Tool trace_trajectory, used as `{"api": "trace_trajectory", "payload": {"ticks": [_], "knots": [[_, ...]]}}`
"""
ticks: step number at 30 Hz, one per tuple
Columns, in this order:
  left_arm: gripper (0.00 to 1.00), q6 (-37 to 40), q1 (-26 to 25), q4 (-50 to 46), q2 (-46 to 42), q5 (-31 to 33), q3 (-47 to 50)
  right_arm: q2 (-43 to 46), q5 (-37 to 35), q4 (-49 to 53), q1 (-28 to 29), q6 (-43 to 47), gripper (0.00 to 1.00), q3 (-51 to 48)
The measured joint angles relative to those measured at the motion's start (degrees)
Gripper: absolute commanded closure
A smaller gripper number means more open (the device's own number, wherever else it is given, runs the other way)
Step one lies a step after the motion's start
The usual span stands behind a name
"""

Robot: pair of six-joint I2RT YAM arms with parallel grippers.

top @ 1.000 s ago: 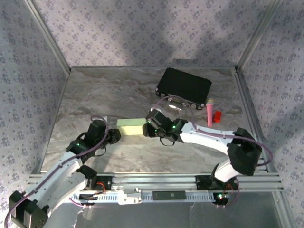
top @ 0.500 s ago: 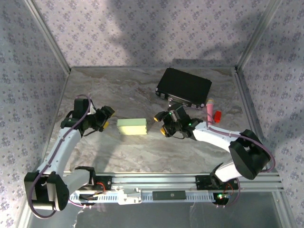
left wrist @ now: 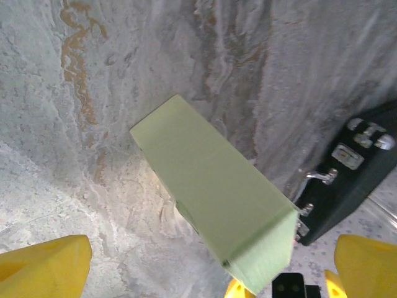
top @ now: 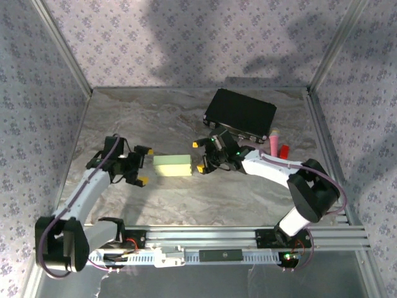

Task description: Fold the paper box

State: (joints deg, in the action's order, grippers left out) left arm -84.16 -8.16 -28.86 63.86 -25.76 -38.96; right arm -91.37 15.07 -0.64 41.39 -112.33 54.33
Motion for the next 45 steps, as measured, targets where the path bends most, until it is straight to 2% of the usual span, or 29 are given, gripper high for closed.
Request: {"api": "trace_trajectory", "payload": {"ticks": [5,12,14,19,23,28,36,45], "knots": [[0.01,-1.90,-1.86,2.54,5.99,-0.02,-0.57,-4.59,2.99,-0.90,0.28,-2.45,0.16,1.44],[0.10,-4.28,-4.52,6.54,12.24,-0.63,-2.80,-5.66,4.28,-2.16,1.25,-3.85,0.16,1.36],[0.14,-4.94,-5.05,7.30,12.72,-0.61,-2.80,-5.64,4.28,-2.62,1.25,-3.80,0.16,1.16],[0.30,-6.38,-5.49,9.77,12.79,-0.59,-2.78,-5.64,4.52,-3.37,1.07,-3.74,0.18,0.72],[0.33,-7.67,-5.49,11.78,12.46,-0.61,-1.86,-5.35,4.50,-4.11,0.74,-2.84,0.18,-0.20],[0.41,-11.43,-6.54,17.22,7.98,0.33,3.32,-1.88,4.17,-3.85,-0.50,0.79,0.19,-2.10],[0.43,-15.15,-9.07,22.73,-1.03,6.25,10.34,9.05,0.02,2.58,-3.21,13.18,0.20,-3.82],[0.38,-19.04,-16.72,27.02,-12.96,16.31,23.45,15.41,-2.32,8.09,-5.42,25.55,0.21,-4.81]]}}
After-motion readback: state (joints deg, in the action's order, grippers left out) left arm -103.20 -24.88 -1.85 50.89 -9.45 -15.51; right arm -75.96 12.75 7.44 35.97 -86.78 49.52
